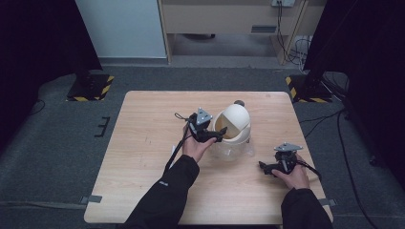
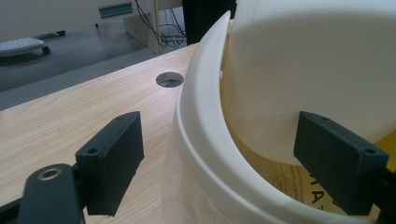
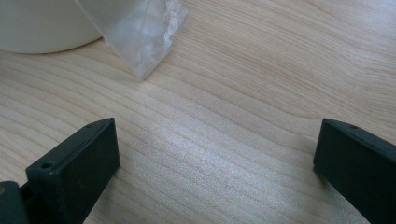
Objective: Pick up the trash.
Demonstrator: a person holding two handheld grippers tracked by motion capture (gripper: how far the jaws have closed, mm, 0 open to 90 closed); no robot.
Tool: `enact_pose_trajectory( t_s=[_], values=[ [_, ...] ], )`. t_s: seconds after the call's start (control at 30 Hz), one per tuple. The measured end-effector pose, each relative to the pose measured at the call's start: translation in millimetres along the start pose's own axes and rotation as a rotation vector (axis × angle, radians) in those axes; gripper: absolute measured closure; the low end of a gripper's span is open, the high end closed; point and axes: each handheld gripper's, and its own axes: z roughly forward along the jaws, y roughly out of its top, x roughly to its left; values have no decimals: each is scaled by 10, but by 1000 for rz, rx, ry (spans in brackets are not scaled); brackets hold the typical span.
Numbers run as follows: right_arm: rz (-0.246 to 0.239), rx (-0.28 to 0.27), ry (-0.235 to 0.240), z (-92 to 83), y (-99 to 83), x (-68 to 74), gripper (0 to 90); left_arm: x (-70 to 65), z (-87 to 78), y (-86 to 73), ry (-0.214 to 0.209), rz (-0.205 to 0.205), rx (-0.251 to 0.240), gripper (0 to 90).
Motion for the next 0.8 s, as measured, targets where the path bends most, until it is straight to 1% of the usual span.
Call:
enact_pose_trajectory(
  t_s=[0.2,0.3,0.4,0.57,0.67,0.73,0.8],
  values=[
    [-1,0,1,0,0,0,7,-29,25,8,-3,4,5,154],
    [-1,0,0,0,0,0,7,-40,1,28,-8,6,-13,158],
    [-1,0,1,0,0,0,7,-48,-61,63,-13,10,-30,161],
    [0,0,1,0,0,1,7,-19,-261,127,1,40,-54,157],
    [0,0,1,0,0,1,7,21,-426,148,7,44,-76,157],
    [0,-1,1,0,-1,2,7,54,-543,141,9,43,-79,157],
    [0,-1,0,0,-1,3,7,92,-663,114,14,35,-67,161]
  ],
)
